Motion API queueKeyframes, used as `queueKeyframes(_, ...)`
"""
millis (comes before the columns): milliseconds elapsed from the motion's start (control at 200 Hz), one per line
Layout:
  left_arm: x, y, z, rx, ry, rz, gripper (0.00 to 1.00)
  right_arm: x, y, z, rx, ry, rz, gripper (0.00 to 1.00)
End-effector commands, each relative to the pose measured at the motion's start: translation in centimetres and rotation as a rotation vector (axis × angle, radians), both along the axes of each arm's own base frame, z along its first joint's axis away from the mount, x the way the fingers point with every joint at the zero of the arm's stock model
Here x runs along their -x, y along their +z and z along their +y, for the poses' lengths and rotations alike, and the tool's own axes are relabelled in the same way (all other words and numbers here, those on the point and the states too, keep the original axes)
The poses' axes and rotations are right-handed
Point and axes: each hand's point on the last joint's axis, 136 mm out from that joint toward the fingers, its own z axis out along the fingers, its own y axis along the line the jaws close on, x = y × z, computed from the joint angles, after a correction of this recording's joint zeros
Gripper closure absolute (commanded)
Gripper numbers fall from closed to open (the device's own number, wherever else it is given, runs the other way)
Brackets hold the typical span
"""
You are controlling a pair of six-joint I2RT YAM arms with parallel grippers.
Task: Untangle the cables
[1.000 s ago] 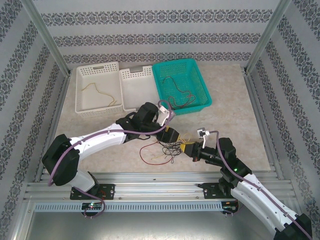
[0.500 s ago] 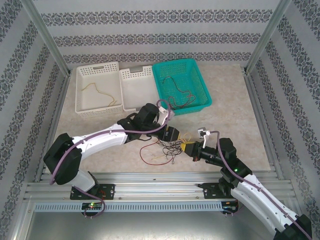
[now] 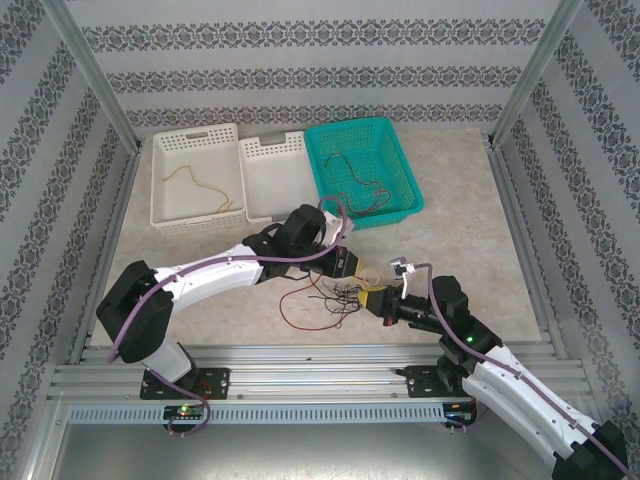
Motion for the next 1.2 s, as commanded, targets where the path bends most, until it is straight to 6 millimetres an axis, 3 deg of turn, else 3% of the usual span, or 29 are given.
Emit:
queueKeyframes(0,0.2,0.6,-0.4,0.000,-0.004,-0.011,1.00,-0.2,1.6,0.1,-0.010,-0.003,-0.066,1.00)
queueKeyframes(80,-0.3,0.5,0.0,-0.021,0.030,-0.024,1.00,-0.5,1.4,-0.3,0.005,-0.035,-0.067,1.00)
queueKeyframes(385,-5.7,0.2,4.0,-0.118,0.338,-0.051,1.00,-2.5,0.0,-2.6,0.090,-0.208,-0.050,1.00)
queueKeyframes(495,-7.0,0.0,4.6,-0.129,0.404,-0.059,1.00,-2.4,0.1,-2.6,0.088,-0.207,-0.043,0.92)
queueKeyframes(794,-9.0,-1.2,5.9,-0.180,0.505,-0.073,1.00,-1.7,0.1,-2.4,0.094,-0.170,-0.015,0.57)
queueKeyframes(894,-9.2,-1.4,6.0,-0.180,0.510,-0.069,1.00,-1.5,-0.4,-2.6,0.096,-0.180,0.006,0.54)
queueKeyframes(1059,-9.2,0.1,6.3,-0.163,0.519,-0.098,1.00,-1.6,-2.1,-3.0,0.111,-0.208,0.053,0.54)
queueKeyframes(1194,-9.0,3.8,6.9,-0.117,0.526,-0.155,1.00,-1.9,-4.7,-3.5,0.139,-0.255,0.125,0.55)
